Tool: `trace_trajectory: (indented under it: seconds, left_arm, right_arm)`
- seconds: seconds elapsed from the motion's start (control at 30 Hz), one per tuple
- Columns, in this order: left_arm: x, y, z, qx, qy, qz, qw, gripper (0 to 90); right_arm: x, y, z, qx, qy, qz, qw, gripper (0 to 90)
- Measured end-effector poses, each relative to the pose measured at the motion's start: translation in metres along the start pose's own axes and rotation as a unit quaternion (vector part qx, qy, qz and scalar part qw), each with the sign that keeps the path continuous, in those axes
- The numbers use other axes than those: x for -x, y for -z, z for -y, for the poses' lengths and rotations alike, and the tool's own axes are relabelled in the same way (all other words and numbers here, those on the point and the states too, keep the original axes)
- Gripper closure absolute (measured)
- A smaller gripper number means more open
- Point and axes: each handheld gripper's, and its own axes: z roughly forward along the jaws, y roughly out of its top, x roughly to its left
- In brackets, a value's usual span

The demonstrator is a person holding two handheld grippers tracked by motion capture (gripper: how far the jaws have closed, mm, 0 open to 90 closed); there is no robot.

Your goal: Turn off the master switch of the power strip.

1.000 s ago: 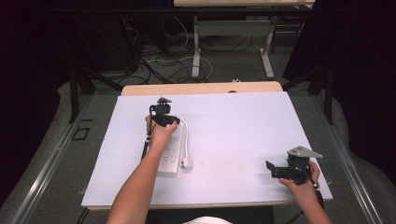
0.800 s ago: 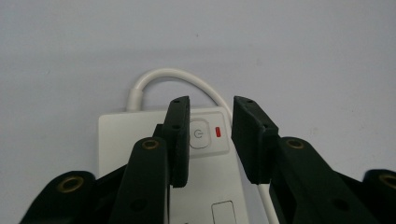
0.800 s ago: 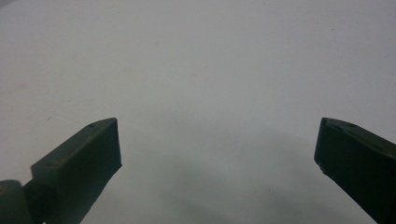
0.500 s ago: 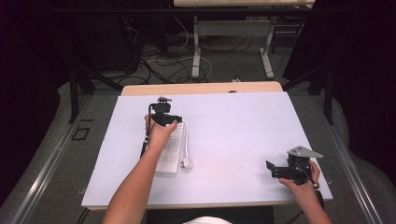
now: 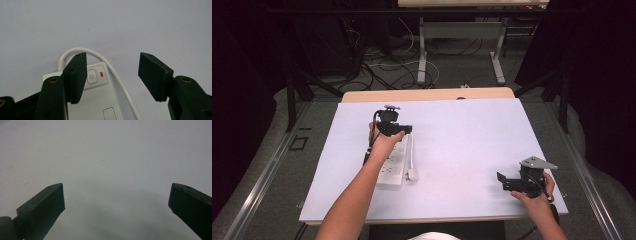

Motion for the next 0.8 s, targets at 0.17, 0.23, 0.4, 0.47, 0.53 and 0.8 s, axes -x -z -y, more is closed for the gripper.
trace_trajectory:
  seconds: [0.17, 0.23, 0.4, 0.47, 0.53, 0.8]
  left_arm:
    - [0.002, -0.001, 0.002, -0.006, -0.027, 0.002, 0.9996, 33.9]
    - [0.003, 0.0, 0.003, -0.009, -0.043, 0.008, 0.999, 32.6]
    - [0.007, 0.004, 0.004, -0.007, -0.056, 0.012, 0.9983, 30.0]
    - [0.008, 0.006, 0.004, -0.005, -0.054, 0.013, 0.9984, 30.0]
    - [0.009, 0.008, 0.005, -0.002, -0.054, 0.014, 0.9984, 28.6]
    - [0.011, 0.011, 0.006, 0.004, -0.046, 0.019, 0.9988, 18.1]
  right_arm:
    - [0.0, 0.0, 0.0, 0.001, -0.001, 0.0, 1.0, 0.1]
    - [0.0, 0.0, 0.0, 0.002, 0.002, 0.0, 1.0, 0.1]
    - [0.0, 0.0, 0.0, 0.001, 0.0, 0.0, 1.0, 0.1]
    - [0.001, 0.0, 0.0, 0.002, 0.004, 0.0, 1.0, 0.1]
    - [0.0, 0.0, 0.0, 0.002, 0.004, 0.0, 1.0, 0.1]
    - [0.0, 0.0, 0.0, 0.001, 0.002, 0.0, 1.0, 0.1]
